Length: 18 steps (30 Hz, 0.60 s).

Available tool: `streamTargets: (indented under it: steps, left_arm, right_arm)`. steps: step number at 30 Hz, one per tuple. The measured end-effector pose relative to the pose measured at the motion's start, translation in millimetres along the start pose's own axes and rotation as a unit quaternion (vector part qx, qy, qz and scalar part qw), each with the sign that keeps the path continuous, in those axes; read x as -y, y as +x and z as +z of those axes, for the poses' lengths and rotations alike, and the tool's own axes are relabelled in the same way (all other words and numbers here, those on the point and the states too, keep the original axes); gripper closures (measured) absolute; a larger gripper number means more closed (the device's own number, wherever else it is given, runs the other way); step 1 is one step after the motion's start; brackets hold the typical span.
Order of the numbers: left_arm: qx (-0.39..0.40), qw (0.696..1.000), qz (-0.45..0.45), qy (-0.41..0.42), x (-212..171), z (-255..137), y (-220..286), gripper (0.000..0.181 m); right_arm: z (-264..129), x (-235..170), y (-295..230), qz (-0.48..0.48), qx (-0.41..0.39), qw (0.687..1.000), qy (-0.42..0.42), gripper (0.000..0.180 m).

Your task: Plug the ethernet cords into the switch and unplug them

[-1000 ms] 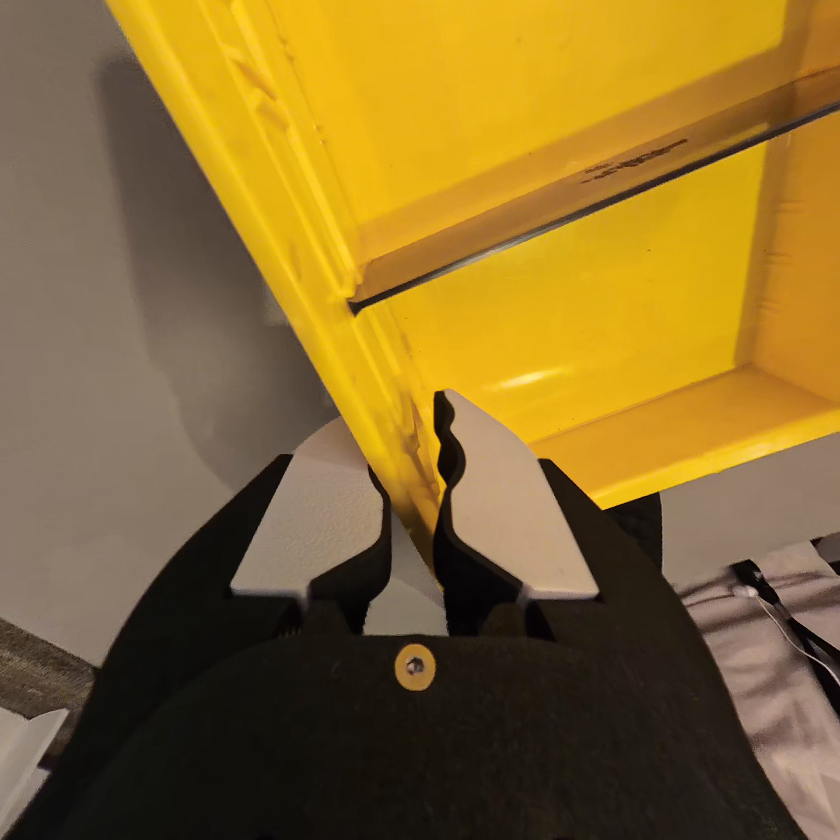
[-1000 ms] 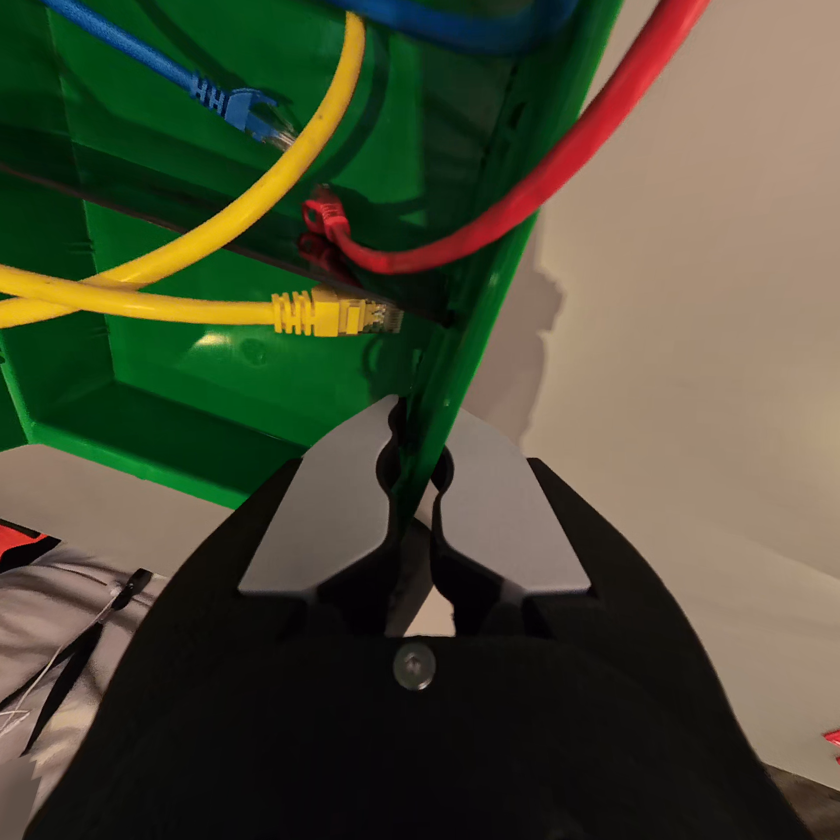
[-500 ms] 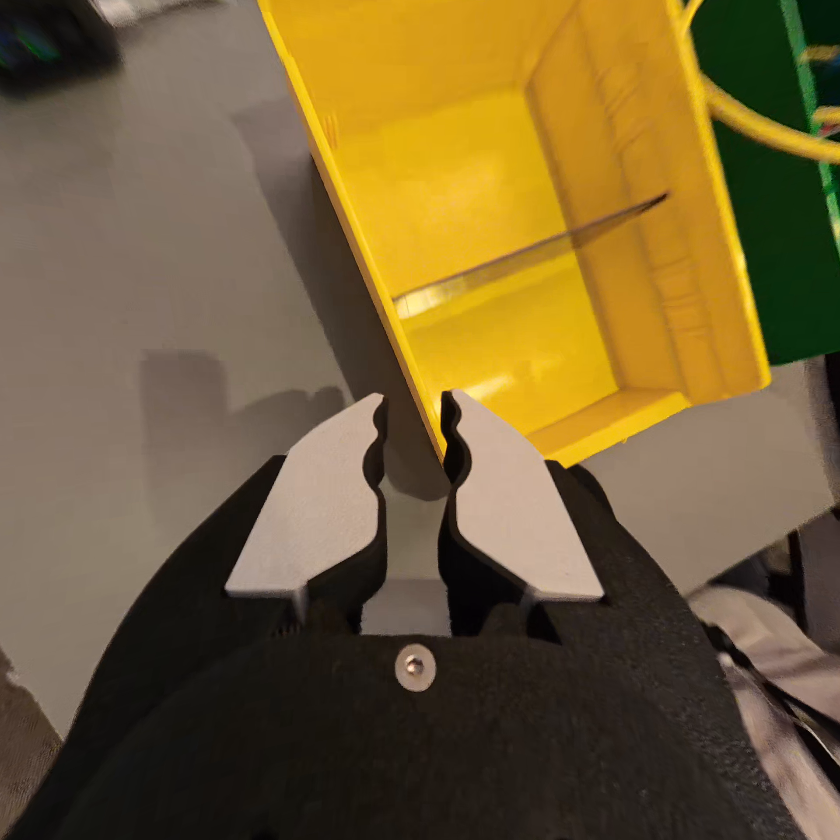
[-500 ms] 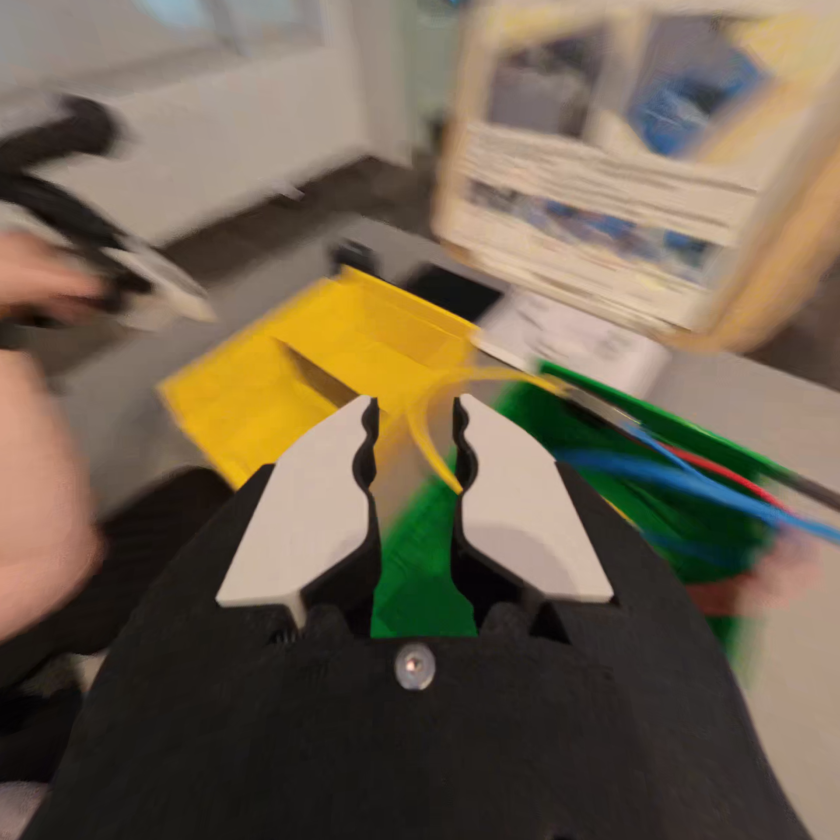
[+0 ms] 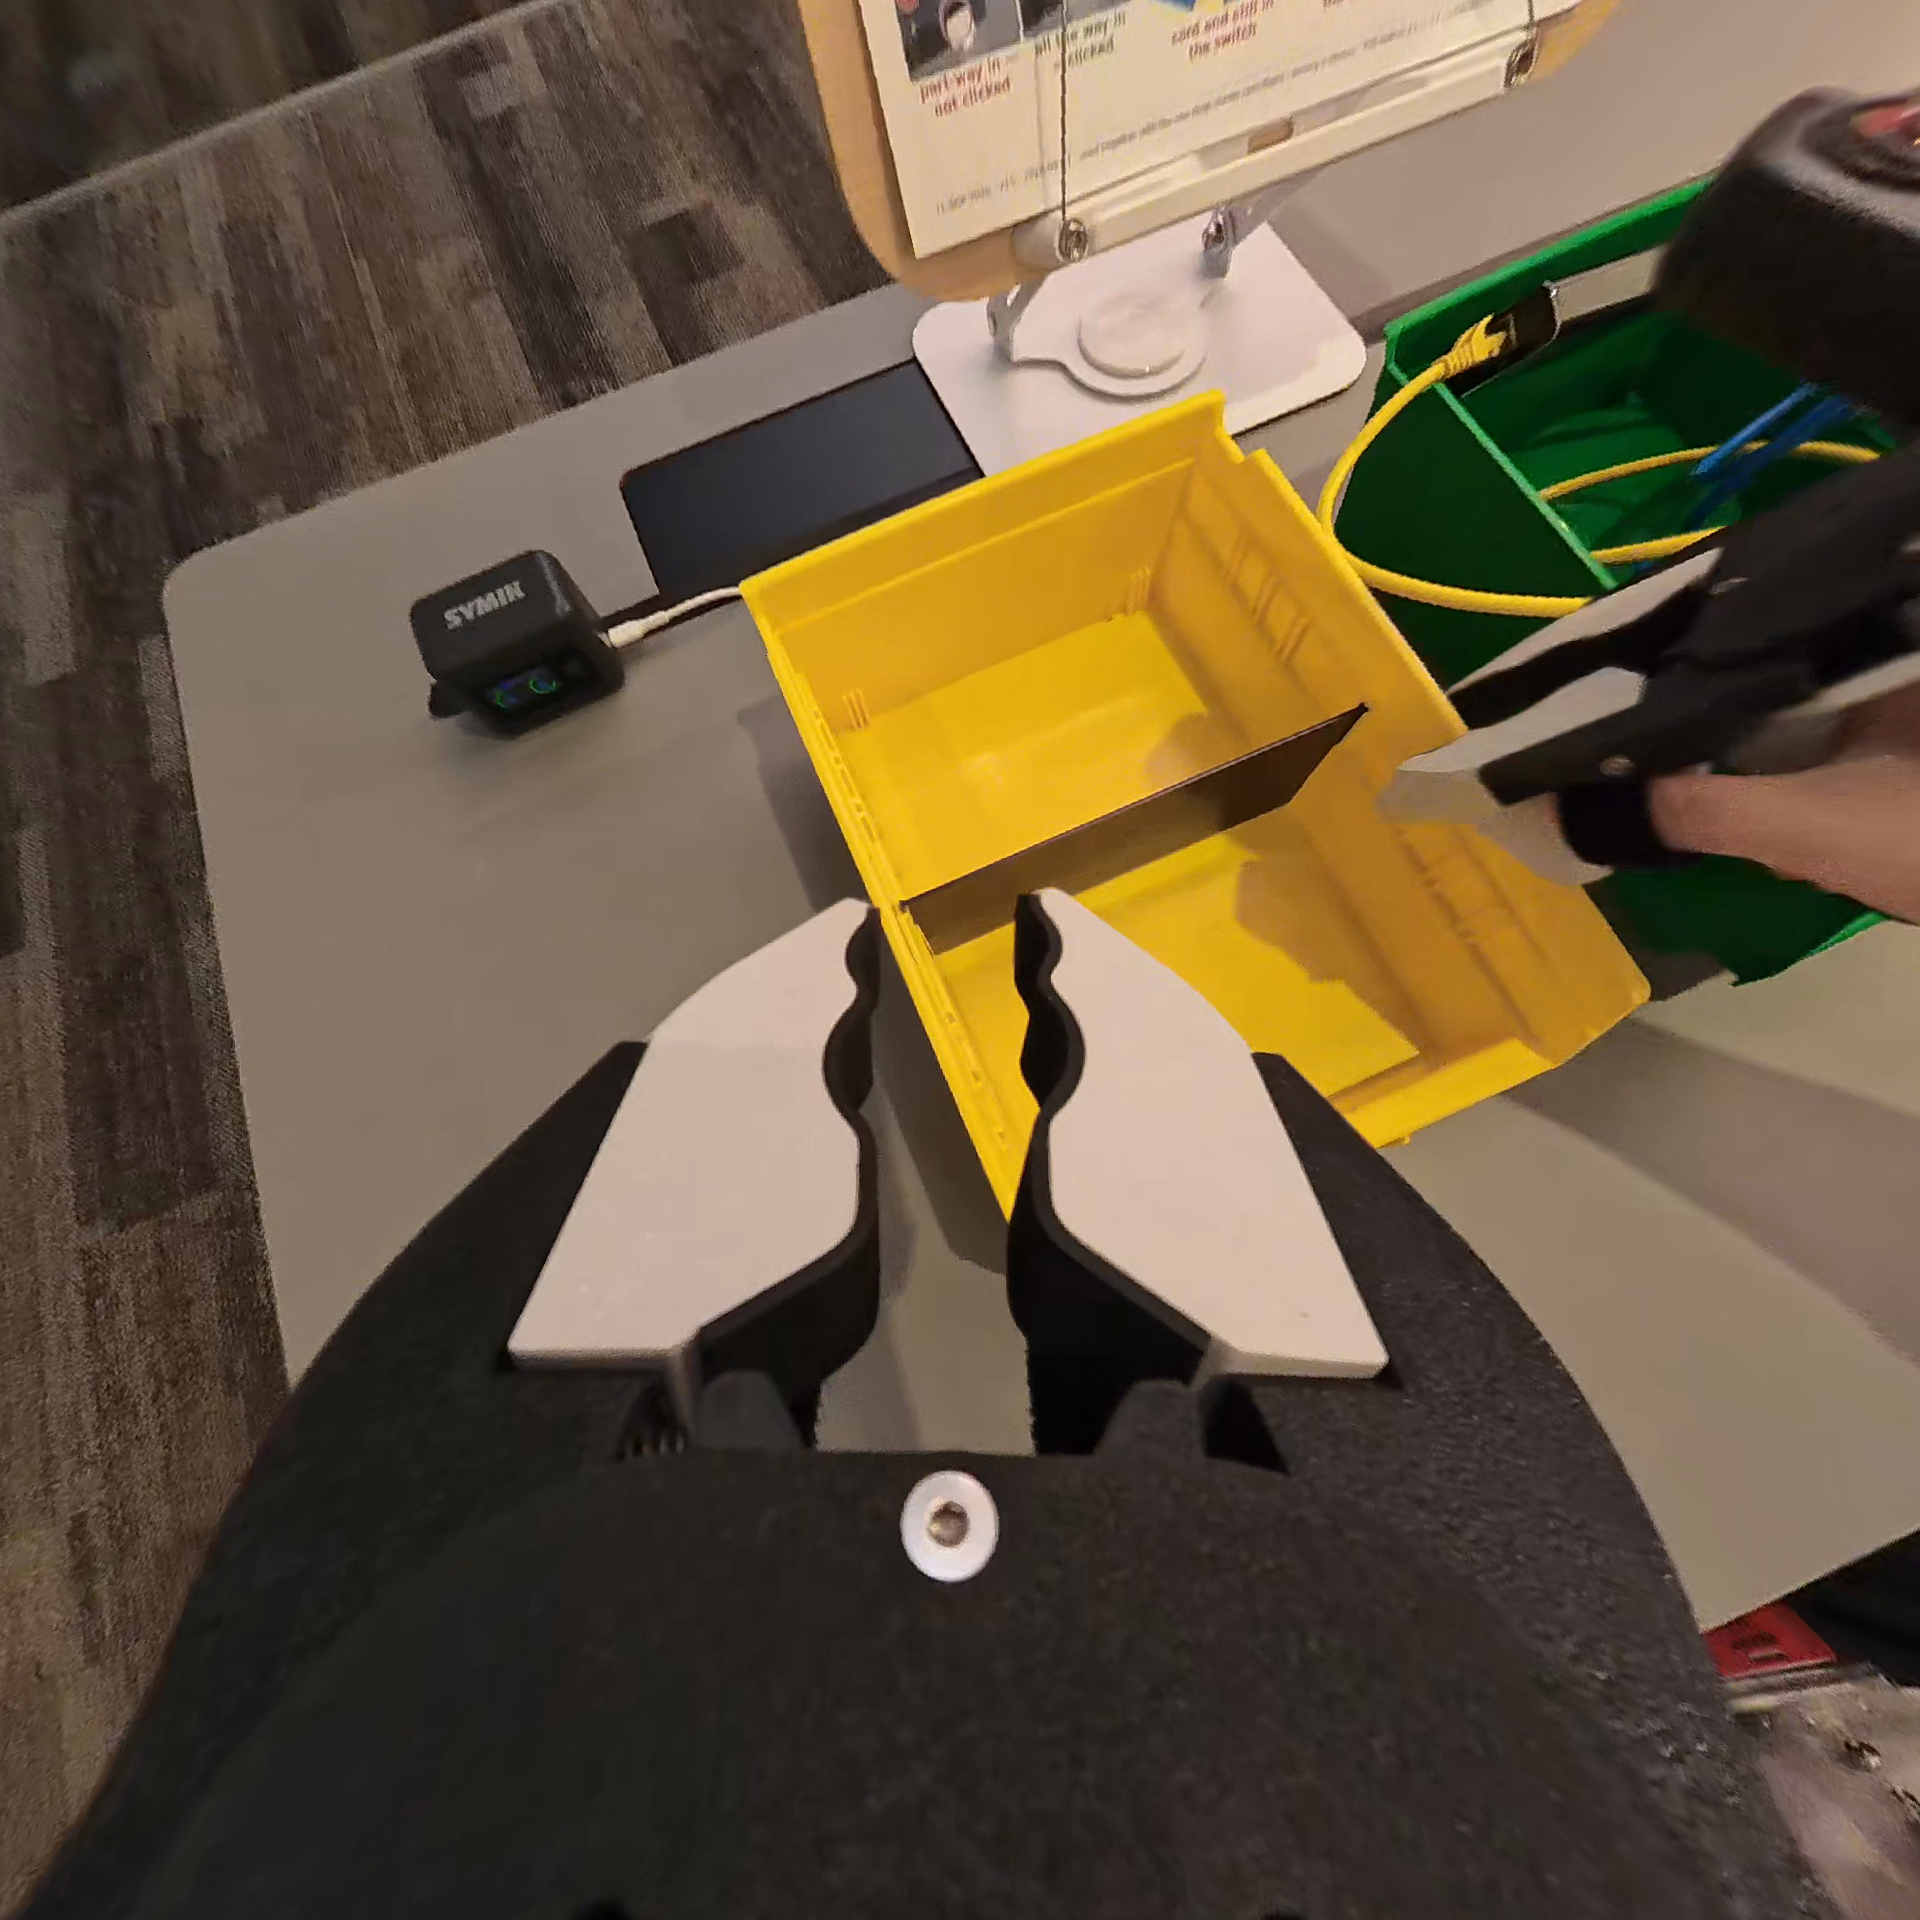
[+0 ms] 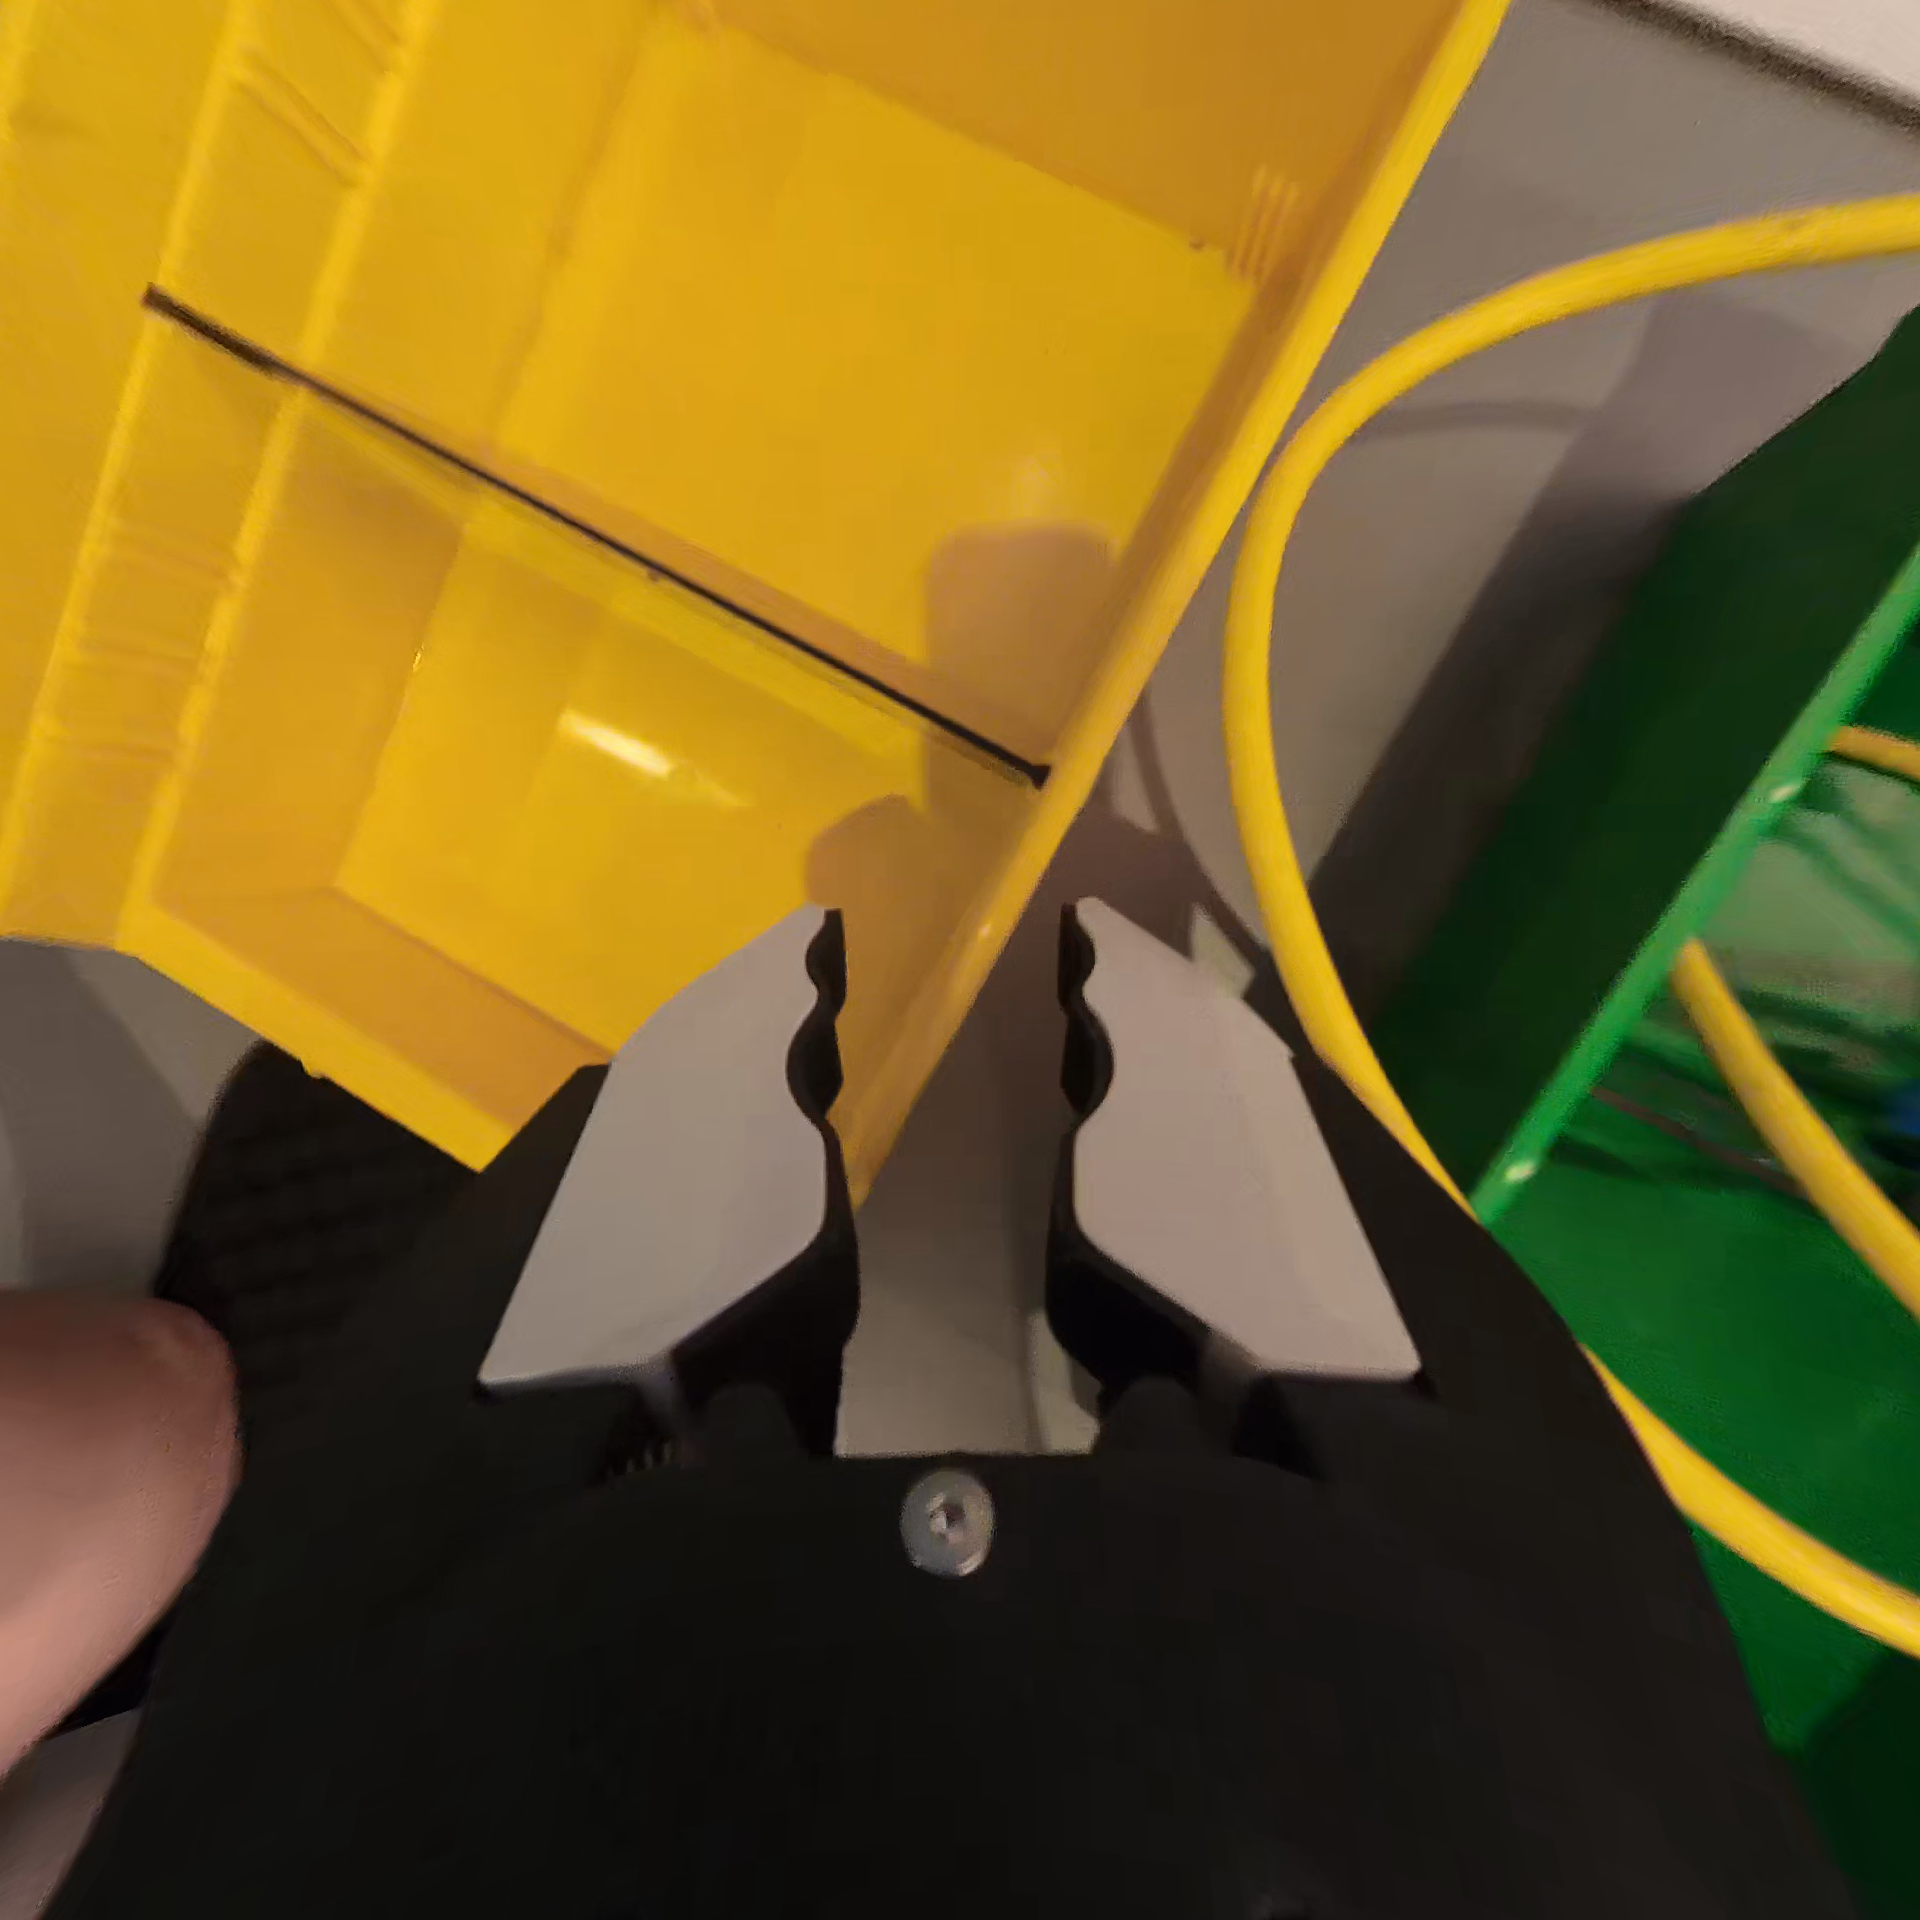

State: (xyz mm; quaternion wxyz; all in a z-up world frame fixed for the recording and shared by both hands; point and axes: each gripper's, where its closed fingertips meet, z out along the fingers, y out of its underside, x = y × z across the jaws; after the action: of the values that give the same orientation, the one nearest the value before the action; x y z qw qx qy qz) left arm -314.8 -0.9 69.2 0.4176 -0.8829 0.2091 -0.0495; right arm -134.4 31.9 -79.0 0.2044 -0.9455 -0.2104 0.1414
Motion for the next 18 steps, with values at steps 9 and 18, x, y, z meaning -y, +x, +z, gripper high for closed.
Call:
streamTargets:
  steps: [9, 18]
  left_arm:
    - [0.011, 0.999, -0.003, 0.035, 0, -22, -7, 0.159]
    - [0.025, 0.993, -0.004, 0.117, 21, -52, 1, 0.159]
  right_arm:
    - [34, -4, 2, 0.027, -0.038, 0.992, -0.120, 0.170]
    - [35, 27, -31, 0.058, 0.038, 0.987, -0.146, 0.172]
